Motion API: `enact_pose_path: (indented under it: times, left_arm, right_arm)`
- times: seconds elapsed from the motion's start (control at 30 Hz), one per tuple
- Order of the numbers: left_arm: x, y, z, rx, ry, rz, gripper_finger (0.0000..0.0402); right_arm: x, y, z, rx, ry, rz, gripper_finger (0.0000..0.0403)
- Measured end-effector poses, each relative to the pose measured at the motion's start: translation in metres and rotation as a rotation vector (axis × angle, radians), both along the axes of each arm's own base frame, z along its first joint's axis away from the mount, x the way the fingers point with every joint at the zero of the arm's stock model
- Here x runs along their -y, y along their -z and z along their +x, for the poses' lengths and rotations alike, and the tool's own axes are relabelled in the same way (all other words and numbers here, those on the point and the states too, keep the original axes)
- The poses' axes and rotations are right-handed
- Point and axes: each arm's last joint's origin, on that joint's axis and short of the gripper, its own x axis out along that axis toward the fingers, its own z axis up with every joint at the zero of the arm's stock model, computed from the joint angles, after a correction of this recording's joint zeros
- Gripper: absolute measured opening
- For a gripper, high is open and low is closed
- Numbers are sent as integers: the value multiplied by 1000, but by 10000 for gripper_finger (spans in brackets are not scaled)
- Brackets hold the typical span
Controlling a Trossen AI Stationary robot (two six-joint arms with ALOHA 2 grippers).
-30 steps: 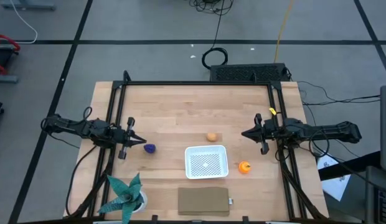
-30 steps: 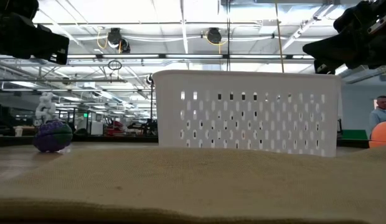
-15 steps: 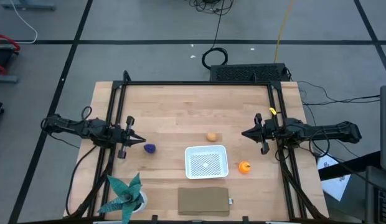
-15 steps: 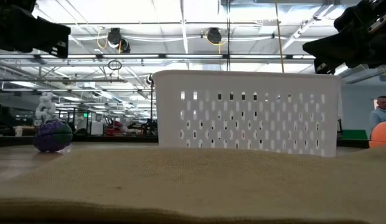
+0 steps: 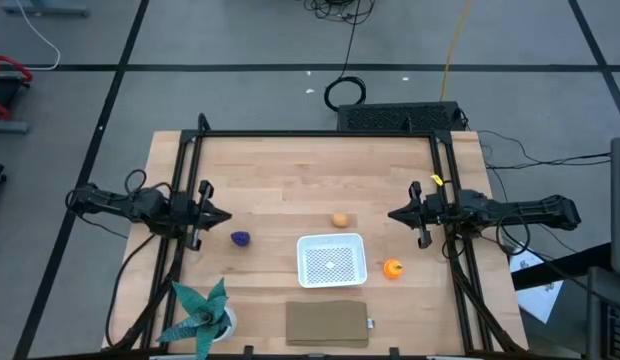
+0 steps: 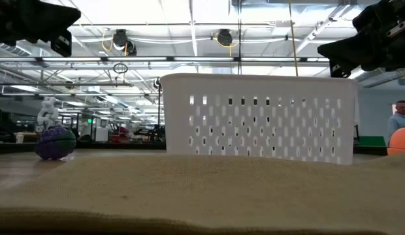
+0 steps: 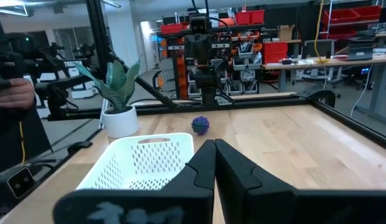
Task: Pick and placing Produce into tupperware
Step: Put the orange into the white basket
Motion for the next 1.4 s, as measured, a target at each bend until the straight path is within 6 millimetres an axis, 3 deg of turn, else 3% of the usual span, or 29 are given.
enact_pose_path:
  times: [0.4,0.83,1.4]
  left_arm:
    - [-1,10,1,-102,-56,12,3]
    - [-1,10,1,-101,-53,-12,11]
    - [-4,8,1,-88,-150,30,16]
  right_arm:
    - [0,1,0,-13,0,-27,0]
    - [0,3,0,-30,0,-6,0]
    - [-4,-52,18,-305,-29,6,0]
